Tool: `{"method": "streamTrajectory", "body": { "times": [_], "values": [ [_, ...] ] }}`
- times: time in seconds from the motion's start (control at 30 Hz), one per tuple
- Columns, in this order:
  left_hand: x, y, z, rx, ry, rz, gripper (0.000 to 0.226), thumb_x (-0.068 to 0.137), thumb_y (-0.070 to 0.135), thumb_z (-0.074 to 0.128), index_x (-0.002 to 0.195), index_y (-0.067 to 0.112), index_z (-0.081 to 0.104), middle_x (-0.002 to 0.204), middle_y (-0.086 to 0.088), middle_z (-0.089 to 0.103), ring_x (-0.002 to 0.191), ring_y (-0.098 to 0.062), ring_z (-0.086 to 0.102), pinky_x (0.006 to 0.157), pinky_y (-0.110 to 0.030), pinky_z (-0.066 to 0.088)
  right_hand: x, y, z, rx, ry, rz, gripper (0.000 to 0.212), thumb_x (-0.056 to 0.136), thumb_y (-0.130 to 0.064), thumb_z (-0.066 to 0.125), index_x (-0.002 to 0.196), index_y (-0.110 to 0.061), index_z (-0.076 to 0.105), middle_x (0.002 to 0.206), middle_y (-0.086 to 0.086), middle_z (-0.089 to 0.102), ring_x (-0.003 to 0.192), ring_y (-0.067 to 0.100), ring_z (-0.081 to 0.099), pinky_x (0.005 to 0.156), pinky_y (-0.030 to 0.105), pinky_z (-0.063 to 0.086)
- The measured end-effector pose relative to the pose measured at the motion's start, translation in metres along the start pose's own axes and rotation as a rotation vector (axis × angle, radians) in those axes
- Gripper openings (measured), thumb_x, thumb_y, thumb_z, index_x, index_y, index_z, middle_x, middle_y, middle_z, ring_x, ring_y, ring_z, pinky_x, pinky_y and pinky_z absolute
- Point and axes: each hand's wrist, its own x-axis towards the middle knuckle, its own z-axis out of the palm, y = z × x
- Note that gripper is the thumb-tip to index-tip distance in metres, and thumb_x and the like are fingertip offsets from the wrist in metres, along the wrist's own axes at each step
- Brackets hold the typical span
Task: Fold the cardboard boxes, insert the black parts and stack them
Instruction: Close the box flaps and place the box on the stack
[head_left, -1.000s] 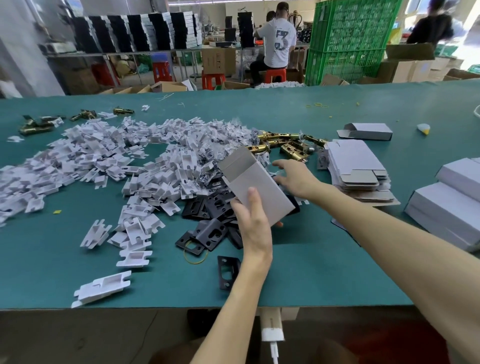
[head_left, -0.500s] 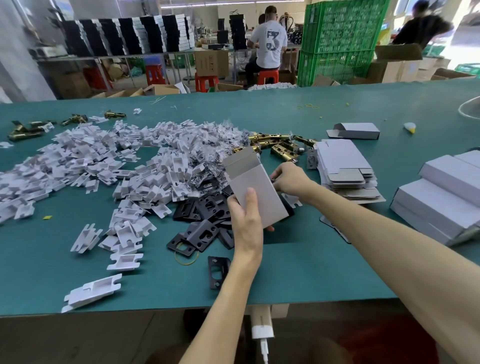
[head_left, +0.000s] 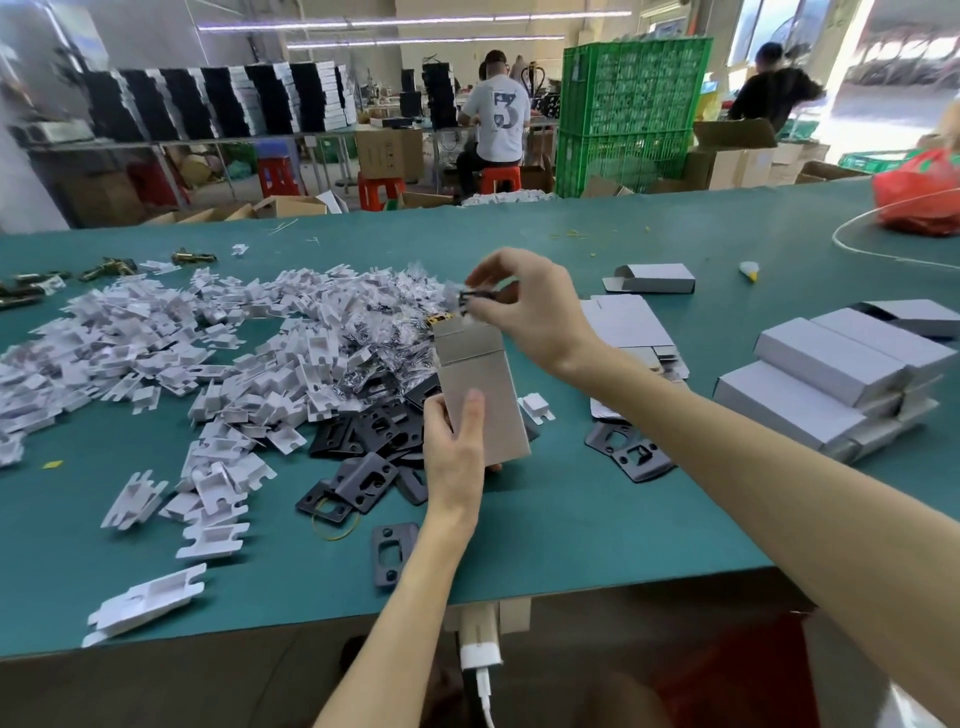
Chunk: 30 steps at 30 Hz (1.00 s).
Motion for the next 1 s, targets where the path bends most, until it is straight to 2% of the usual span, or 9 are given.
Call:
{"method": "streamTrajectory", "body": {
  "times": [0.1, 0.2, 0.37, 0.5, 0.67, 0.73, 0.8, 0.9, 1.0],
  "values": [
    [0.0, -0.001, -0.002, -0.014, -0.02, 0.007, 0.019, 0.107, 0.034, 0.055, 0.118, 0.019, 0.054, 0.109, -0.001, 0.068, 0.086, 0.0, 0.068, 0.071, -0.017, 0.053, -0.006, -0.002, 0.007, -0.161, -0.111, -0.12, 0.015, 0.088, -0.007, 0.076, 0.102, -0.005, 0.071, 0.097, 0.007, 0.071, 0.085, 0.018, 0.065, 0.083, 0.025, 0.052],
    [0.001, -0.002, -0.003, -0.042, -0.014, 0.004, 0.025, 0.107, 0.033, 0.054, 0.123, 0.013, 0.052, 0.11, -0.004, 0.067, 0.084, 0.001, 0.068, 0.071, -0.015, 0.053, -0.01, 0.004, 0.009, -0.417, -0.166, -0.186, 0.01, 0.092, -0.021, 0.073, 0.097, -0.013, 0.073, 0.095, 0.0, 0.072, 0.093, 0.02, 0.057, 0.09, 0.035, 0.045],
    [0.002, -0.003, -0.002, -0.047, -0.033, -0.005, 0.028, 0.108, 0.031, 0.054, 0.123, 0.009, 0.048, 0.111, -0.007, 0.066, 0.083, 0.001, 0.067, 0.069, -0.016, 0.052, -0.014, 0.009, 0.003, -0.519, -0.262, -0.111, 0.022, 0.098, -0.038, 0.063, 0.1, -0.021, 0.078, 0.103, -0.005, 0.066, 0.109, 0.022, 0.041, 0.087, 0.033, 0.022],
    [0.004, -0.004, -0.003, -0.055, -0.041, 0.002, 0.026, 0.108, 0.03, 0.053, 0.122, 0.009, 0.048, 0.111, -0.008, 0.066, 0.084, 0.0, 0.067, 0.071, -0.017, 0.053, -0.015, 0.01, -0.002, -0.491, -0.313, -0.031, 0.036, 0.102, -0.045, 0.054, 0.101, -0.019, 0.08, 0.11, -0.004, 0.057, 0.112, 0.023, 0.038, 0.095, 0.037, 0.025],
    [0.003, -0.004, -0.002, -0.029, -0.064, -0.002, 0.02, 0.108, 0.033, 0.052, 0.116, 0.015, 0.048, 0.108, -0.007, 0.064, 0.085, -0.007, 0.065, 0.07, -0.022, 0.054, -0.024, 0.012, -0.004, -0.574, -0.45, 0.021, 0.04, 0.098, -0.052, 0.057, 0.106, -0.018, 0.077, 0.118, 0.001, 0.051, 0.119, 0.025, 0.035, 0.107, 0.046, 0.03],
    [0.003, -0.005, -0.002, -0.042, -0.053, 0.006, 0.021, 0.108, 0.033, 0.052, 0.117, 0.014, 0.048, 0.109, -0.008, 0.065, 0.088, -0.008, 0.065, 0.073, -0.024, 0.054, -0.026, 0.014, -0.005, -0.474, -0.424, 0.012, 0.033, 0.096, -0.048, 0.061, 0.108, -0.021, 0.075, 0.119, 0.002, 0.049, 0.119, 0.024, 0.038, 0.106, 0.044, 0.033],
    [0.003, -0.004, -0.003, -0.058, -0.037, 0.018, 0.02, 0.109, 0.032, 0.051, 0.118, 0.015, 0.048, 0.112, -0.007, 0.066, 0.09, -0.007, 0.066, 0.076, -0.022, 0.054, -0.031, 0.017, -0.007, -0.253, -0.288, 0.022, 0.029, 0.094, -0.035, 0.07, 0.119, -0.02, 0.068, 0.121, 0.004, 0.047, 0.114, 0.021, 0.048, 0.104, 0.035, 0.041],
    [0.002, -0.004, -0.003, -0.098, -0.021, 0.031, 0.016, 0.11, 0.03, 0.05, 0.122, 0.02, 0.05, 0.115, -0.001, 0.068, 0.091, 0.0, 0.069, 0.075, -0.017, 0.054, -0.043, 0.025, -0.005, 0.005, -0.158, 0.168, 0.046, 0.09, -0.023, 0.077, 0.129, -0.014, 0.054, 0.123, 0.005, 0.052, 0.102, 0.02, 0.062, 0.088, 0.021, 0.052],
    [0.003, -0.003, -0.004, -0.077, -0.036, 0.044, 0.032, 0.11, 0.03, 0.05, 0.142, 0.023, 0.05, 0.126, -0.002, 0.068, 0.105, -0.012, 0.07, 0.083, -0.033, 0.06, -0.065, 0.036, 0.007, 0.209, -0.219, 0.3, 0.048, 0.094, -0.023, 0.072, 0.137, -0.024, 0.051, 0.111, 0.007, 0.067, 0.1, 0.026, 0.068, 0.083, 0.048, 0.06]
  ]
}}
